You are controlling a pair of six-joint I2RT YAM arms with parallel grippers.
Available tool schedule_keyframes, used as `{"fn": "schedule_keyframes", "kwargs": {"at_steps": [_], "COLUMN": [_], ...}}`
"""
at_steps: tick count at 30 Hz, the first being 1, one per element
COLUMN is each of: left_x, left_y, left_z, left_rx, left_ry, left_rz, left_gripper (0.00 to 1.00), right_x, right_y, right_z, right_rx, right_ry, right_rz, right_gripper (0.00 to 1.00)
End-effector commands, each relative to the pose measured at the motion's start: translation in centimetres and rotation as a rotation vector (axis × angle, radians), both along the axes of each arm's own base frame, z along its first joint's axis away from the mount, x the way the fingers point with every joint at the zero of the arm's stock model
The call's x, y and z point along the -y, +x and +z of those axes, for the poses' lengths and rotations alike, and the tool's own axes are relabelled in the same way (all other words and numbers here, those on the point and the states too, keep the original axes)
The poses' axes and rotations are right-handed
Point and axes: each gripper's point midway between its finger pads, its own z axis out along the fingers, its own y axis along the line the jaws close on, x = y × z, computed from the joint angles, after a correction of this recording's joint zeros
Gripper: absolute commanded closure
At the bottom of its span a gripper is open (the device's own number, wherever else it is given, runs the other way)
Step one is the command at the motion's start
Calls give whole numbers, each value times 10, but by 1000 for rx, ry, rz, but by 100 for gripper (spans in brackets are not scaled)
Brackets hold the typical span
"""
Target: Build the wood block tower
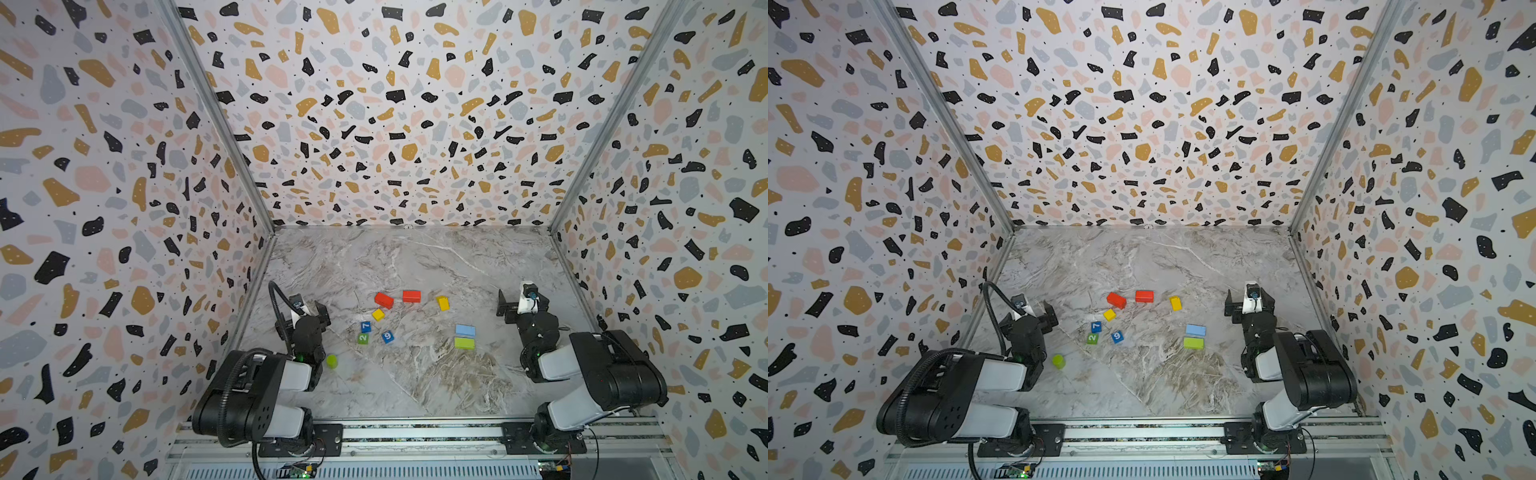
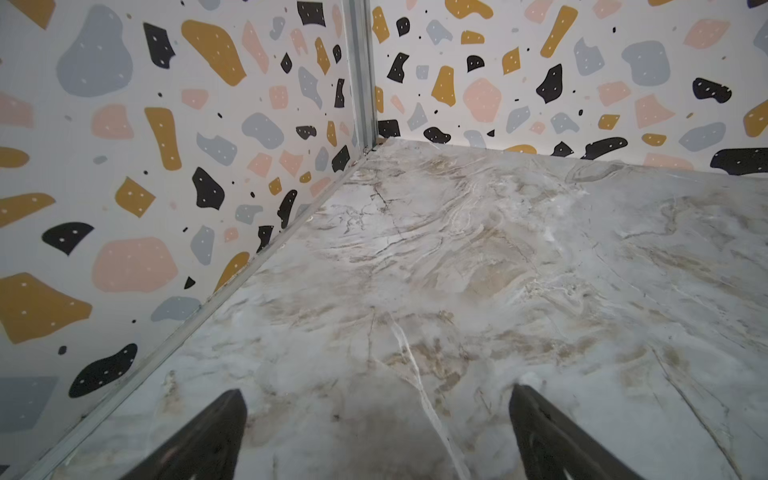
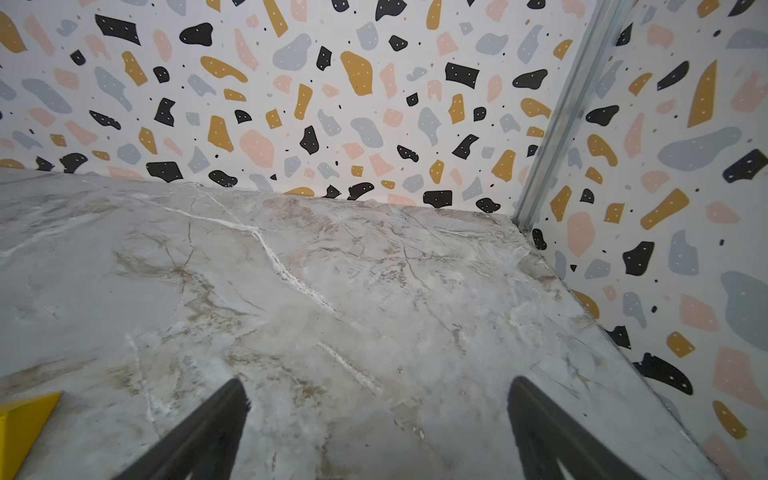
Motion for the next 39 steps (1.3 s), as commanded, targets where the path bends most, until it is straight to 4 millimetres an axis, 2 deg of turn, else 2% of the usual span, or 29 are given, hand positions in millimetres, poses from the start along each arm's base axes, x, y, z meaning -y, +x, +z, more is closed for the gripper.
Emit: {"fn": "schedule_keyframes", "kwargs": {"at_steps": [1,29,34,36,39], "left_x": [-7,-7,-7,-8,-13], "left_y": [10,13,12,11,11], "left_z": [40,38,39,39,46], "left_rx": [147,138,138,138,146], "left_ry": [33,35,32,28,27], "left_rz": [38,38,36,37,74], "left_gripper": [0,0,0,0,0], "right_x": [9,12,15,26,26], "right_y": [-4,-1,-4,-8,-17], "right_z": [3,2,4,8,14], "right_rx": [2,-7,5,15,57], "right_ry": [21,40,39,68,55], "right_rz": [-64,-47,-70,-139,-137], "right_gripper": [1,1,1,1,1]}}
